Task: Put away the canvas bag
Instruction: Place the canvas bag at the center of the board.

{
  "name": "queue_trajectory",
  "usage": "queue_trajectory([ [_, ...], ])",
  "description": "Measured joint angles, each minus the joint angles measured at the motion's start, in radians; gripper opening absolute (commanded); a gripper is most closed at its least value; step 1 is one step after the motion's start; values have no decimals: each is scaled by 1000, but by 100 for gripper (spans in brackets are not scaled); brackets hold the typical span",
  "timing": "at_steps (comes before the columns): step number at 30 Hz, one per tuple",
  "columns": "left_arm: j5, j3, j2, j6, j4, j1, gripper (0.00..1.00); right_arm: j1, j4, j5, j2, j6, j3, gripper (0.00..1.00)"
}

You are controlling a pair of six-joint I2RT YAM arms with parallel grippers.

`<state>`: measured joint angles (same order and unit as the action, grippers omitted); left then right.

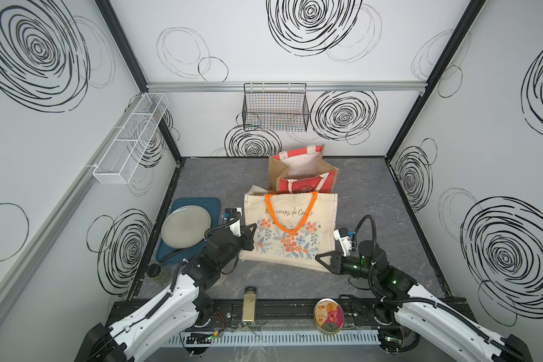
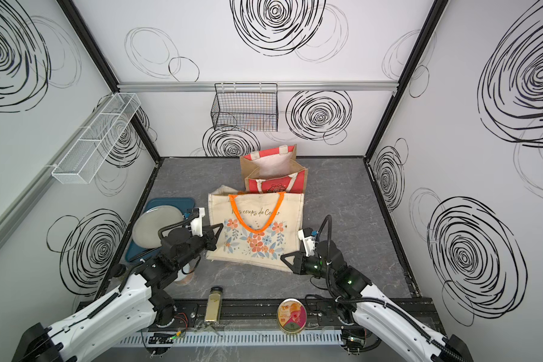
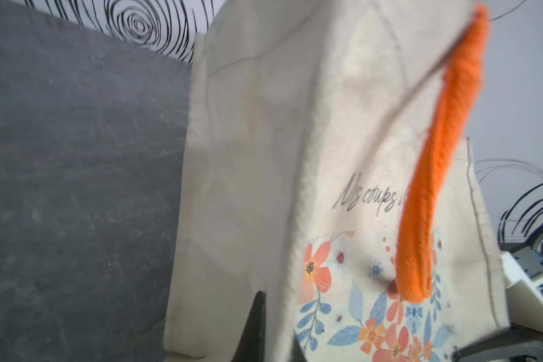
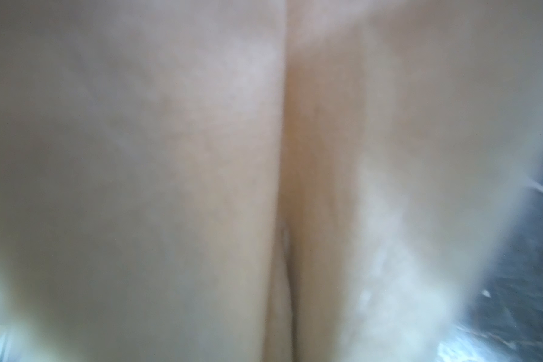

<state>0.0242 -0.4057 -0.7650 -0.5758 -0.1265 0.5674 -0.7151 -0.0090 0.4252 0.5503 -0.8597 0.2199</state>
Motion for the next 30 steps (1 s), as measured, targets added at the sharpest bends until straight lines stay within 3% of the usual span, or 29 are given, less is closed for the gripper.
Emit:
queue_trajectory([
  [5,27,-149,-15,-65,82,-8,4,12,-12,1,26,-28,94,0],
  [11,68,-88,-27,-212,260,19,6,-8,11,70,61,-140,-30,0],
  [20,163,-34,-12,-386,396,121,29,-65,-109,120,-67,-329,-131,1],
  [23,172,-14,-59,-402,359,83,34,-61,-155,121,-128,-348,-139,10],
  [25,174,-10,-105,-402,344,54,39,-40,-160,137,-148,-353,-139,33],
  [27,192,-10,-132,-396,339,43,48,-11,-187,138,-152,-340,-130,43],
  [30,205,-10,-143,-382,312,40,48,33,-265,123,-140,-295,-108,55],
])
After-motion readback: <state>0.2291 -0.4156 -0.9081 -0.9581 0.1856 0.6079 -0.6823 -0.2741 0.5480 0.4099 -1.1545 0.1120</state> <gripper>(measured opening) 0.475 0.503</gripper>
